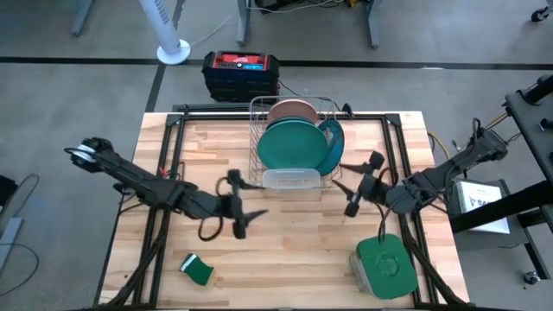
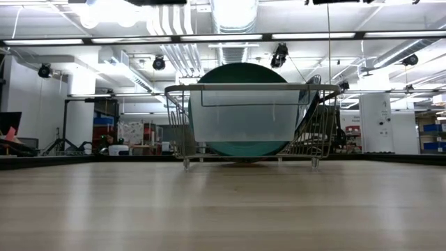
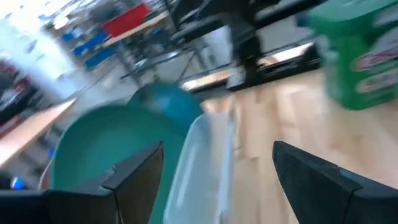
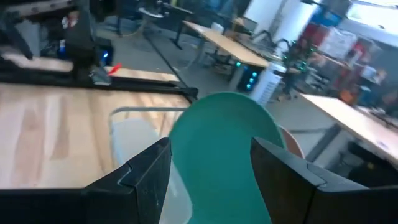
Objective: Sort dishes
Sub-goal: Adjust the blue plate
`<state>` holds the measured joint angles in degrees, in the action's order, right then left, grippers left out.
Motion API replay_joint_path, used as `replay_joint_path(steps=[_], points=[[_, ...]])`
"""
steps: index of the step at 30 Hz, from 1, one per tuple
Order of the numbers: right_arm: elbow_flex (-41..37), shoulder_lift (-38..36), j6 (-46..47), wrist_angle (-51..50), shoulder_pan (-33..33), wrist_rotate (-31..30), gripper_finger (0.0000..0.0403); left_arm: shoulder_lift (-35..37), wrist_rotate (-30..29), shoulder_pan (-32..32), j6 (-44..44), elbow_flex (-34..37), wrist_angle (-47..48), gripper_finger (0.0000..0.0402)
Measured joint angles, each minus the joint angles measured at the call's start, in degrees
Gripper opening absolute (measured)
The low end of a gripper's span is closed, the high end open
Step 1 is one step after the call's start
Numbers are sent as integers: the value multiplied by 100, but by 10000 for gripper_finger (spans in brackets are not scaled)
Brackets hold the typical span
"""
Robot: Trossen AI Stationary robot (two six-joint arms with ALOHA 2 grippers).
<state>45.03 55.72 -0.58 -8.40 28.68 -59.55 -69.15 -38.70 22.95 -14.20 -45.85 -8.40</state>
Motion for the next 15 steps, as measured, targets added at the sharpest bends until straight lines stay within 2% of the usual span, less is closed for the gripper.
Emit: replay_joint_path(steps=[3,9,15], points=[[147,-98,419,-478,-372,234,206,348,-195,-69,349,420,-61,290],[647,-95,1244,-1707,-1406,1282,199,646,-839,-73,445,872,-300,290],[1149,62,1989,-3033,-2149,1506,205,694,-876,-73,448,993,-315,290]])
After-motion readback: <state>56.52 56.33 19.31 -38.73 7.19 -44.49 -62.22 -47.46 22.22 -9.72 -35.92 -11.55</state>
